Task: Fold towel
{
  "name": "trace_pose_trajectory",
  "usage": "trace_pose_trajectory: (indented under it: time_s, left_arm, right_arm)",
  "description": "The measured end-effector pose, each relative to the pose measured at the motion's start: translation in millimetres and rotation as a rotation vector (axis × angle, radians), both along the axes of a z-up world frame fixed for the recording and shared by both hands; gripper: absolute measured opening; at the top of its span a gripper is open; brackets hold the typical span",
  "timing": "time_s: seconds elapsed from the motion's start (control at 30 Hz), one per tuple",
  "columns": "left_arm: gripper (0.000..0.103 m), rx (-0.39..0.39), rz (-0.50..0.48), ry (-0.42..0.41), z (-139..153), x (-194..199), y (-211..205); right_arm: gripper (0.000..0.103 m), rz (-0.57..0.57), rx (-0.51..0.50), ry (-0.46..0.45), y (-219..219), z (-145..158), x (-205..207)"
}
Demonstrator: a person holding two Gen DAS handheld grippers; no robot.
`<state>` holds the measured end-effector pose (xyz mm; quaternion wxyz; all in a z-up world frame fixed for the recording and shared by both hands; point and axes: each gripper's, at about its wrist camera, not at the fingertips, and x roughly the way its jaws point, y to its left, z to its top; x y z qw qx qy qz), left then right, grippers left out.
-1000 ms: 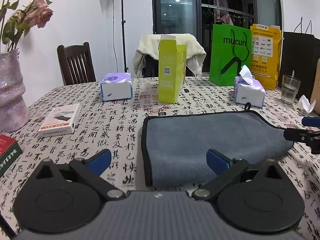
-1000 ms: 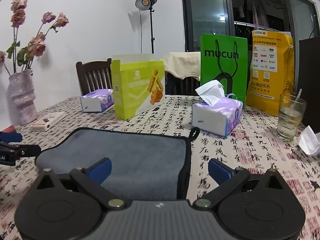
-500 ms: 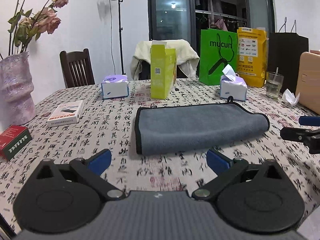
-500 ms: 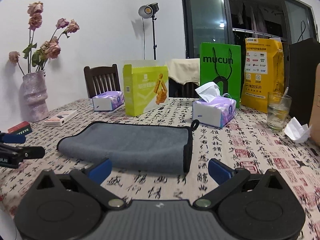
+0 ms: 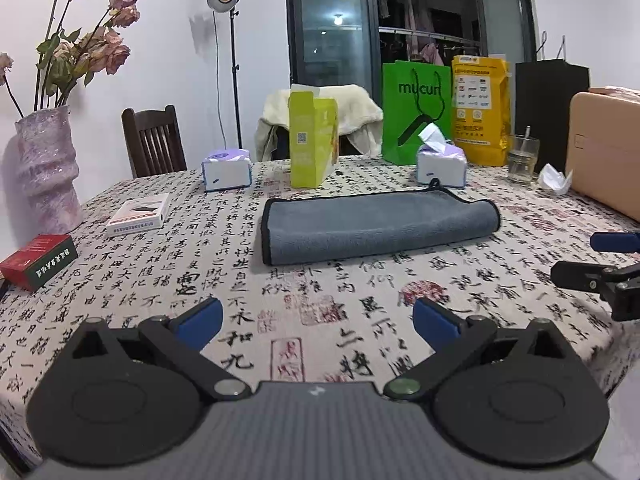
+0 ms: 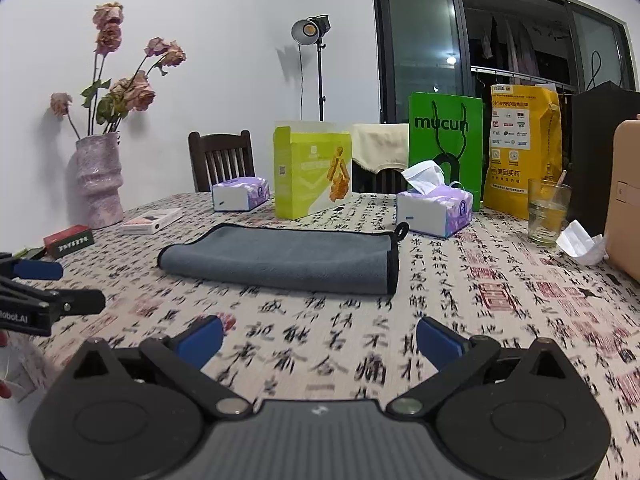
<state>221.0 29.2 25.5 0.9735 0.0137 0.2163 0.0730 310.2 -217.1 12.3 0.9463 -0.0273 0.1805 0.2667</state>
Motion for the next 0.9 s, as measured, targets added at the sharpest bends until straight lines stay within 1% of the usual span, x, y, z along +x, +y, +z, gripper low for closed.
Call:
trace_pose_trajectory:
  time_s: [0.17, 0.47, 0.9]
  left_arm:
    - [0.103, -0.019, -0.022, -0.022, -2.8, -18.9, -8.3]
    - [0.103, -0.020, -0.024, -0.051, -2.5, -50.6, -14.7]
    - [0.103, -0.020, -0.056, -0.089, -3.6, -93.7, -31.2]
  right_arm:
    - [0.103, -0.009, 0.004, -0.017, -6.5, -0.7, -23.4]
    - [0.103, 0.010, 0.005, -0.051, -11.2, 1.1, -59.2]
    - [0.103, 0.042, 0.021, -0.078, -18.0, -0.8, -104.9]
